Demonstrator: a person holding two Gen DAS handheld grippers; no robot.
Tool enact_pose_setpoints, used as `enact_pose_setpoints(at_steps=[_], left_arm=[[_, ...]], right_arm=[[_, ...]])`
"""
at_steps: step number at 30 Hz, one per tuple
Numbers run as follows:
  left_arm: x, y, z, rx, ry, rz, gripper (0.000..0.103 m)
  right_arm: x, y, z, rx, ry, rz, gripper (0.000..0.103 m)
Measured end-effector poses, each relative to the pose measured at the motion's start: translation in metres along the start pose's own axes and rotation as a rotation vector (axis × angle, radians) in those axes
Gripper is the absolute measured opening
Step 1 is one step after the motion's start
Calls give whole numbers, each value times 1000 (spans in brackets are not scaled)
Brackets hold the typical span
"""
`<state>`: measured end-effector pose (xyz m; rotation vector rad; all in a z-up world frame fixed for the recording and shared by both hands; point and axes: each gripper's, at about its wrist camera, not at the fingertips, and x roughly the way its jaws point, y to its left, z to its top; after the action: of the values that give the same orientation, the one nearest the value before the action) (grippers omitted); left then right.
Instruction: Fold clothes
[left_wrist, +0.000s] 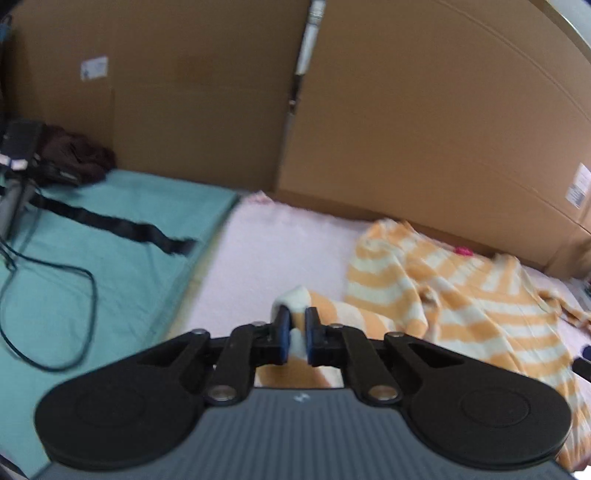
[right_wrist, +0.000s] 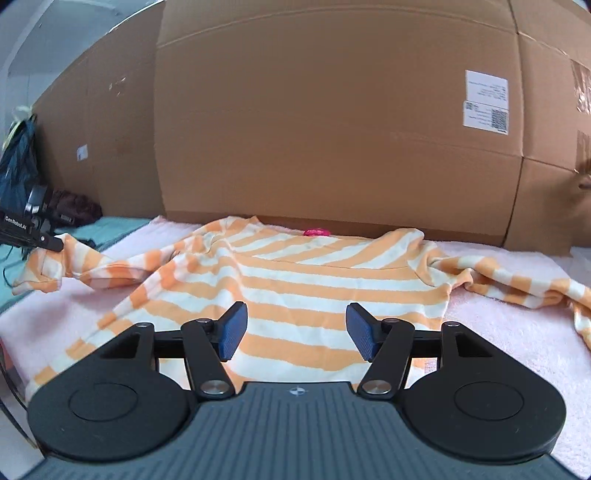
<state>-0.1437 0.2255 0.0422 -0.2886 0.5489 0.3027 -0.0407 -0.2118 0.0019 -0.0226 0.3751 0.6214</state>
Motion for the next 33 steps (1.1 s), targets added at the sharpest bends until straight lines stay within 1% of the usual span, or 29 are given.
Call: enact_pose_setpoints(at_steps=[1,2,4,5,8,9,10,11,12,13,14,15,17,19,23,24,26,27,28,30,31,33], left_arm=[[1,8,12,-7,-17,42,3],[2,17,23,8,-44,109,3],[11,28,34,62,-70,250,4],[20,33,35,84,-57,322,4],[58,44,23,139,53,436,6],[64,45,17,156,70,462,12],[70,46,11,174,87,487,25],[75,47,4,191,104,512,35],[74,49,0,194,104,523,55],[71,53,-3,185,99,540,71],[67,57,-2,173,85,547,74],[61,61,2,158,66,551,74],[47,59,15,135,11,556,74],[38,47,28,128,-34,505,79],[52,13,14,193,-10,398,79],[56,4,10,210,-4,371,81],[63,-13,3,242,8,317,81],[66,-22,-1,258,14,290,79],[70,-31,-5,274,20,263,74],[77,-48,-12,306,32,209,70],[80,-56,-16,321,38,182,69],[85,-50,-13,280,39,192,67]], right_arm=[[1,-5,2,38,-3,2,63],[3,-10,2,83,-3,9,64],[8,-19,2,155,5,25,64],[10,-20,2,164,11,30,64],[18,-21,1,193,27,44,64],[21,-22,1,202,33,49,64],[23,-22,1,212,38,54,64],[26,-23,0,221,44,58,64],[28,-23,0,231,49,63,64],[31,-24,0,240,55,68,65],[33,-24,0,250,60,73,67],[36,-25,0,259,66,78,69],[41,-26,-1,278,77,87,69],[46,-27,-2,298,86,93,69],[49,-32,-8,341,90,67,69],[50,-33,-9,352,91,61,69],[51,-35,-12,373,93,48,69],[52,-36,-13,384,94,41,68],[53,-37,-15,395,95,35,68],[54,-40,-18,416,97,22,68],[55,-41,-19,425,96,18,68],[55,-41,-19,426,92,19,68]])
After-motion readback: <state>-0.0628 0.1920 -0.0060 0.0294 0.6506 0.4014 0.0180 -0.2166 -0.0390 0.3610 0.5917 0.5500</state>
